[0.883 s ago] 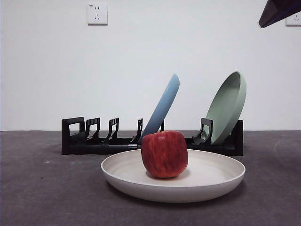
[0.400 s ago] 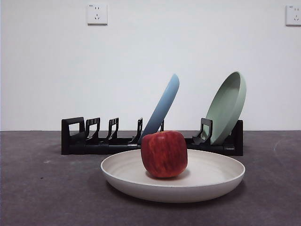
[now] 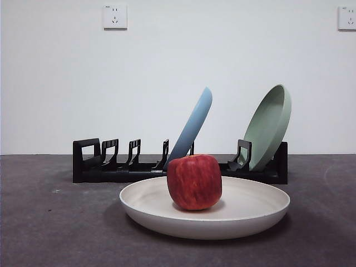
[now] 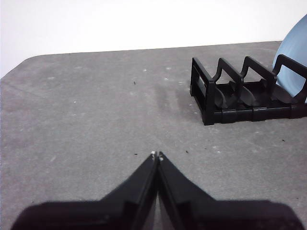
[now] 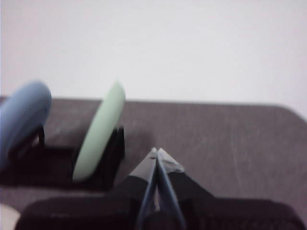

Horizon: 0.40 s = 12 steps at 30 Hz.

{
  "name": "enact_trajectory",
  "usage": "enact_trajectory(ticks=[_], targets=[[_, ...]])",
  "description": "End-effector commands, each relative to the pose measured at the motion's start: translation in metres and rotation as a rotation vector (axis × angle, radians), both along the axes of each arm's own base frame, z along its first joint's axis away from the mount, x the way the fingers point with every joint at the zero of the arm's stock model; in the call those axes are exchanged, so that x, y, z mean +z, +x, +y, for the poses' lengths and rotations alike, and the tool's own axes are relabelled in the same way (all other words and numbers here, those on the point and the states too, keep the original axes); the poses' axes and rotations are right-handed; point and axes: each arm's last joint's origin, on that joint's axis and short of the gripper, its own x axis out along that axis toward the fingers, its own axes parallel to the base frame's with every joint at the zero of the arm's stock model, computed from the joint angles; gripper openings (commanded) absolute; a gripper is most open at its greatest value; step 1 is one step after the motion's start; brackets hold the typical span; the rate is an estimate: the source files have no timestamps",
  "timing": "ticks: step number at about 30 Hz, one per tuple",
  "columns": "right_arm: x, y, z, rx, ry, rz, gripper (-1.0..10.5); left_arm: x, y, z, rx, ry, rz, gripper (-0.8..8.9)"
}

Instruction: Take the yellow plate from the plate rack,put the plate on the table,take the apple from the table,put the apple in the plate

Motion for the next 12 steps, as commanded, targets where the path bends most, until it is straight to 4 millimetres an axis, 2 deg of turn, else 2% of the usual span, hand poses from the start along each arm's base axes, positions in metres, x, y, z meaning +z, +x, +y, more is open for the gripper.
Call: enact_trajectory(ticks=[1, 7, 12], targets=[[-0.022, 0.002, 0.0, -0.001, 0.029, 0.012, 0.0, -0.004, 0.001, 0.0, 0.006, -0.007, 0.01, -0.03], [-0.052, 0.003, 0.0, -0.003, 0.062, 0.048, 0.0, -0.004, 0.001, 0.0, 0.006, -0.007, 0.01, -0.03], [-0.06, 0.002, 0.0, -0.003, 0.069, 0.043, 0.0, -0.004, 0.001, 0.0, 0.006, -0.007, 0.01, -0.03]])
